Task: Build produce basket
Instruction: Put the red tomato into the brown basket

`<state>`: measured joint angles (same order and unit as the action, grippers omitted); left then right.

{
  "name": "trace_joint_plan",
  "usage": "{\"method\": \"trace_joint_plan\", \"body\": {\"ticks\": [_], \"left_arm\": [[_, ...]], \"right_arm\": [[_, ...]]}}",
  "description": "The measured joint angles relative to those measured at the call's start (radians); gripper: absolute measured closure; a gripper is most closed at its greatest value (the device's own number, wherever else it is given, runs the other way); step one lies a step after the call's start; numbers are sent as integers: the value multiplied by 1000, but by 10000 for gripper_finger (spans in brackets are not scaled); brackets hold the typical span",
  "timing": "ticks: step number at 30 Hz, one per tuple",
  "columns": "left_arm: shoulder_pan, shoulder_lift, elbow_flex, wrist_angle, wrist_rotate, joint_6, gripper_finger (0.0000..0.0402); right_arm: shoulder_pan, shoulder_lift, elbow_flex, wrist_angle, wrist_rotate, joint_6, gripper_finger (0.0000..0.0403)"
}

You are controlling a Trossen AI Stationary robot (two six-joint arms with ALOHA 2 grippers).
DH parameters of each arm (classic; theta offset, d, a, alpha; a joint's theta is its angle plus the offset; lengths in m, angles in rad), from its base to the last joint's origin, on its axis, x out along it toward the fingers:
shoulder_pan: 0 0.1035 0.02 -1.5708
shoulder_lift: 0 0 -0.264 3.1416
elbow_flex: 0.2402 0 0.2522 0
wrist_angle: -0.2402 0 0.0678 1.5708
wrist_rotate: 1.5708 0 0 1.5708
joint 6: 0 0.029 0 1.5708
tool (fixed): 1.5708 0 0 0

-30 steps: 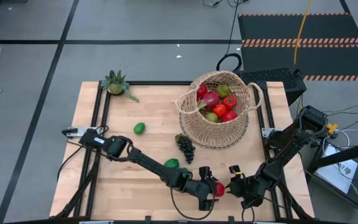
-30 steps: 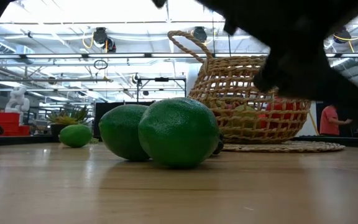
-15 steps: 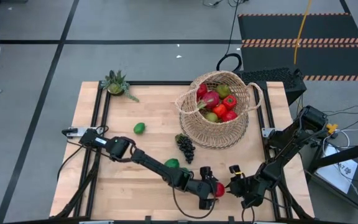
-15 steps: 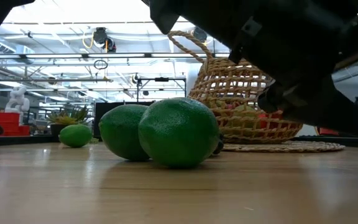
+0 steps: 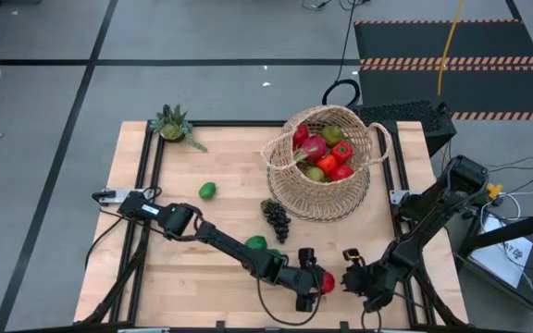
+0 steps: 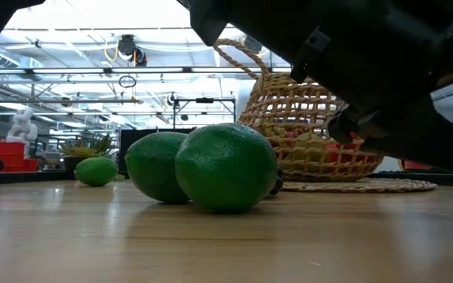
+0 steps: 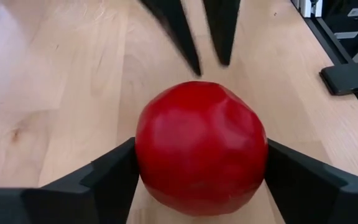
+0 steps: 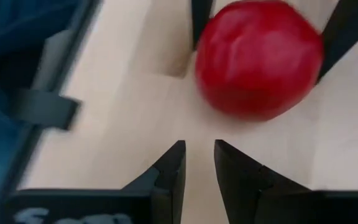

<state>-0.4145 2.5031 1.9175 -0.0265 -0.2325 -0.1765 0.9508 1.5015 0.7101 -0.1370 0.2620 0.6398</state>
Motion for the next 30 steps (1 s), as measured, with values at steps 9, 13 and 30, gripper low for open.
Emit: {"method": "trace_joint_plan", "body": {"ticks": [9,13,30], "left_arm": [[0,-22,0,13,0,78,81],[2,-85,0,-5,0,163,91],[25,-396,1,-208,-110,616,78]], "right_arm": [[55,-170,2,-150,93,81,326],[98,-222,2,-177,207,81,326],[88,-252,2,-215,398,-51,326]]}}
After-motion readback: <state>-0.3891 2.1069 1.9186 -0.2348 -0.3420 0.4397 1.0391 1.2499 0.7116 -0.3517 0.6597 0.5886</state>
